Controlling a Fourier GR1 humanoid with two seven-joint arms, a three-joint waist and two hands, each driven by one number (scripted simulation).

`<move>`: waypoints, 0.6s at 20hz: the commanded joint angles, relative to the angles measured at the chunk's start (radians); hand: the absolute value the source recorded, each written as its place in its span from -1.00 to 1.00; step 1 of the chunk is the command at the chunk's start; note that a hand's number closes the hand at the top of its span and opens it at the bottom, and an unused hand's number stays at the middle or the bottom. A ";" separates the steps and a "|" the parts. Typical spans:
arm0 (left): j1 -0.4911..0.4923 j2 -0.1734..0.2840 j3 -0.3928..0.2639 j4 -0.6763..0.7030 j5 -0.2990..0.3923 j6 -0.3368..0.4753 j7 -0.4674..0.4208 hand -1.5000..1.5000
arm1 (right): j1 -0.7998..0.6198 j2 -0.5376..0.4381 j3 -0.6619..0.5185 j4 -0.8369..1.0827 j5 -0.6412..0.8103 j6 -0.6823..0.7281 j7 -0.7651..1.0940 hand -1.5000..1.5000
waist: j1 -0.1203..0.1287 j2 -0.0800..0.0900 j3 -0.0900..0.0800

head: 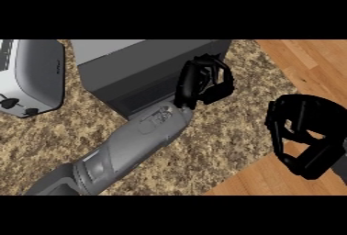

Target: Pick up the milk, place it into the microwave and close the microwave

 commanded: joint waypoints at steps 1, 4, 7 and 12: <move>0.026 -0.022 0.170 -0.010 0.164 -0.029 0.048 1.00 | 0.034 0.008 0.040 -0.027 -0.014 0.055 -0.017 1.00 | 0.027 0.025 -0.017; 0.054 -0.023 0.218 -0.006 0.215 -0.064 0.026 1.00 | 0.074 0.015 0.068 -0.049 -0.031 0.049 0.002 1.00 | 0.047 0.024 -0.015; 0.077 -0.023 0.228 -0.006 0.270 -0.128 0.020 1.00 | 0.100 0.033 0.081 -0.084 -0.043 0.025 0.010 1.00 | 0.068 0.015 -0.014; 0.125 -0.023 0.216 0.026 0.326 -0.226 -0.014 1.00 | 0.166 0.040 0.095 -0.135 -0.043 -0.005 0.016 1.00 | 0.096 0.008 -0.012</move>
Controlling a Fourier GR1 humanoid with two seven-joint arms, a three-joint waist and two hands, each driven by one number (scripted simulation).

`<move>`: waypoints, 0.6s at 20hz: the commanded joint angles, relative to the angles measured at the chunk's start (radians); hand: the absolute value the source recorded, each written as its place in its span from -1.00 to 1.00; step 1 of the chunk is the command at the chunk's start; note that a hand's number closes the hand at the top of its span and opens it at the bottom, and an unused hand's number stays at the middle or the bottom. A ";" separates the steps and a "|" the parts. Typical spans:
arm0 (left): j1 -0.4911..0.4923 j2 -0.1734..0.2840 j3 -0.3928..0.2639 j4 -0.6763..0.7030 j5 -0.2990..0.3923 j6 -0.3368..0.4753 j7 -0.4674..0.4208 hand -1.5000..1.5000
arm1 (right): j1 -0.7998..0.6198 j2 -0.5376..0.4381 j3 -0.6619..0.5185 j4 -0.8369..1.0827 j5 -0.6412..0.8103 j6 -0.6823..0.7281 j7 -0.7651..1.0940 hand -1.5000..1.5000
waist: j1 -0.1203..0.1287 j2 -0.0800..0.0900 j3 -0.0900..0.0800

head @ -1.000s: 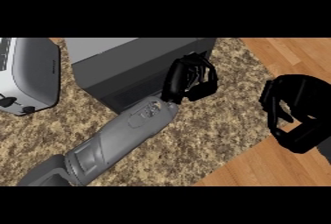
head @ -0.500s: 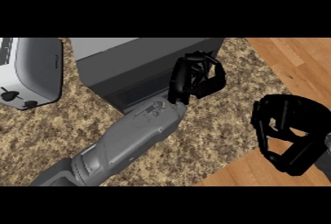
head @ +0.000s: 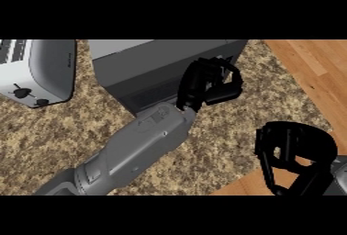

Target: Pick up the milk, place it into the microwave and close the microwave

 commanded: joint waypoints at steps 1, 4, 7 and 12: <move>0.084 0.016 0.121 0.100 0.083 -0.039 -0.034 1.00 | 0.046 0.018 0.016 -0.050 0.003 -0.012 -0.016 1.00 | 0.042 0.000 -0.009; 0.110 0.013 0.106 0.121 0.108 -0.083 -0.053 1.00 | 0.080 0.028 0.034 -0.083 0.011 -0.030 -0.010 1.00 | 0.057 -0.003 -0.009; 0.120 0.038 0.098 0.132 0.133 -0.150 -0.058 1.00 | 0.118 0.036 0.048 -0.105 0.021 -0.047 -0.009 1.00 | 0.067 0.001 -0.008; 0.145 0.048 0.078 0.162 0.154 -0.226 -0.091 1.00 | 0.156 0.045 0.057 -0.176 0.042 -0.083 -0.008 1.00 | 0.079 -0.010 -0.009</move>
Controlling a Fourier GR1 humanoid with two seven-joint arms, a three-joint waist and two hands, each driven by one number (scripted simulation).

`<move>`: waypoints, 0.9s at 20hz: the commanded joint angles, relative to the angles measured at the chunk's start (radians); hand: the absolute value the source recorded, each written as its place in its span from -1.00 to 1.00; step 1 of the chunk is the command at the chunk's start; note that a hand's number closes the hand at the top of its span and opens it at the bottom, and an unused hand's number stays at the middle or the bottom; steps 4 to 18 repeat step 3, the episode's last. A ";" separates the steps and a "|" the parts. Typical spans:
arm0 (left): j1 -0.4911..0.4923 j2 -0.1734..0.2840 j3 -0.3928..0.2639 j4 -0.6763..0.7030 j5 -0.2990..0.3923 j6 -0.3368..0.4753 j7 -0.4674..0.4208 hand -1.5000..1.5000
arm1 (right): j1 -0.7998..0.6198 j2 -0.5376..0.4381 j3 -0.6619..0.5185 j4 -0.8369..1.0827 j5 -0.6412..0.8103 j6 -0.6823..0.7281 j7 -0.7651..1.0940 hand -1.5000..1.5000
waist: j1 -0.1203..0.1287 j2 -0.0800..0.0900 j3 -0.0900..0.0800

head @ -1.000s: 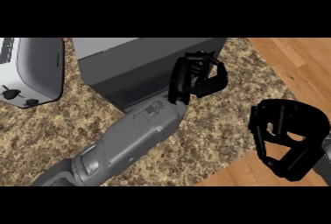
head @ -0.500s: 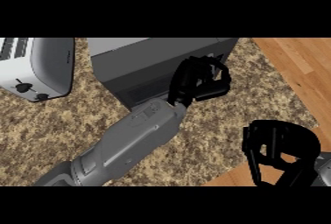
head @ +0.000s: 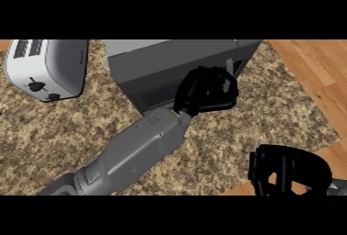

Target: Pick up the milk, place it into the microwave and close the microwave

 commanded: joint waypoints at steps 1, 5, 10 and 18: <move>0.090 0.047 0.102 0.139 0.068 -0.014 -0.026 1.00 | 0.045 0.018 0.027 -0.046 0.023 -0.030 0.002 1.00 | 0.036 0.012 -0.007; 0.107 0.048 0.095 0.150 0.080 -0.042 -0.036 1.00 | 0.063 0.021 0.034 -0.076 0.039 -0.044 0.002 1.00 | 0.041 0.007 -0.008; 0.107 0.048 0.095 0.150 0.080 -0.042 -0.036 1.00 | 0.063 0.021 0.034 -0.076 0.039 -0.044 0.002 1.00 | 0.041 0.007 -0.008; 0.107 0.048 0.095 0.150 0.080 -0.042 -0.036 1.00 | 0.063 0.021 0.034 -0.076 0.039 -0.044 0.002 1.00 | 0.041 0.007 -0.008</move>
